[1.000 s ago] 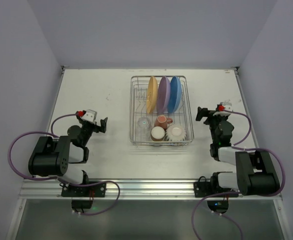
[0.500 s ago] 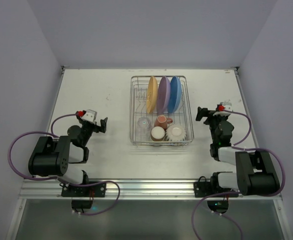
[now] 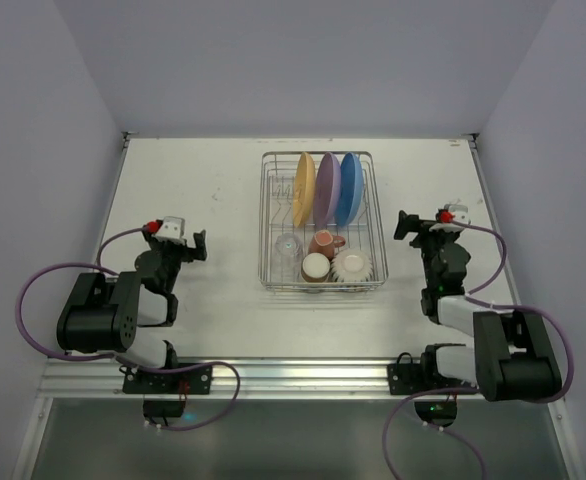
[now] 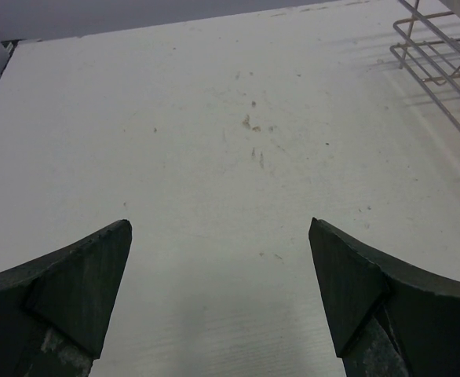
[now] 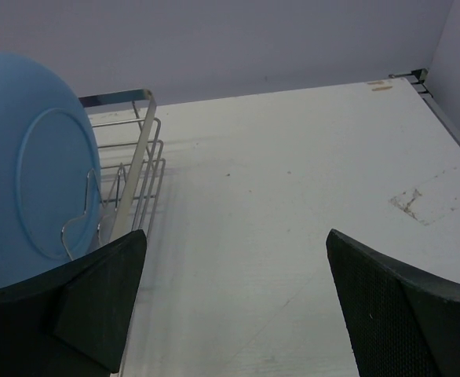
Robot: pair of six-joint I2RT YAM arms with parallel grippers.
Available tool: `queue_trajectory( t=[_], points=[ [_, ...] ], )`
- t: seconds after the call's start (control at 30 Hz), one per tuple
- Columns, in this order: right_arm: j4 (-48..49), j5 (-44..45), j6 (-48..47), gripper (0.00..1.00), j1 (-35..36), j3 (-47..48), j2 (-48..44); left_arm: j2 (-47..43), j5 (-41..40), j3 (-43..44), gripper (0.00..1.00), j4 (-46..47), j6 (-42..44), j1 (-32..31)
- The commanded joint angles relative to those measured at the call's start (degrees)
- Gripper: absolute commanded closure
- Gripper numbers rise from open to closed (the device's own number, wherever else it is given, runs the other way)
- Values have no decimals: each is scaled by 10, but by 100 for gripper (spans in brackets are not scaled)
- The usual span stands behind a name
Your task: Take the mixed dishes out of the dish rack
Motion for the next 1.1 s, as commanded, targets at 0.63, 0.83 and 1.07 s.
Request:
queue_trajectory(
  t=[0.63, 0.83, 1.07],
  points=[
    [-212, 100, 124, 1, 21, 4, -343, -166, -147, 111, 0, -309, -112, 2],
    [-285, 21, 155, 1, 21, 7, -438, -274, -102, 95, 0, -334, -134, 3],
    [-475, 71, 240, 1, 20, 69, -484, -415, -51, 106, 0, -429, -195, 3]
  ],
)
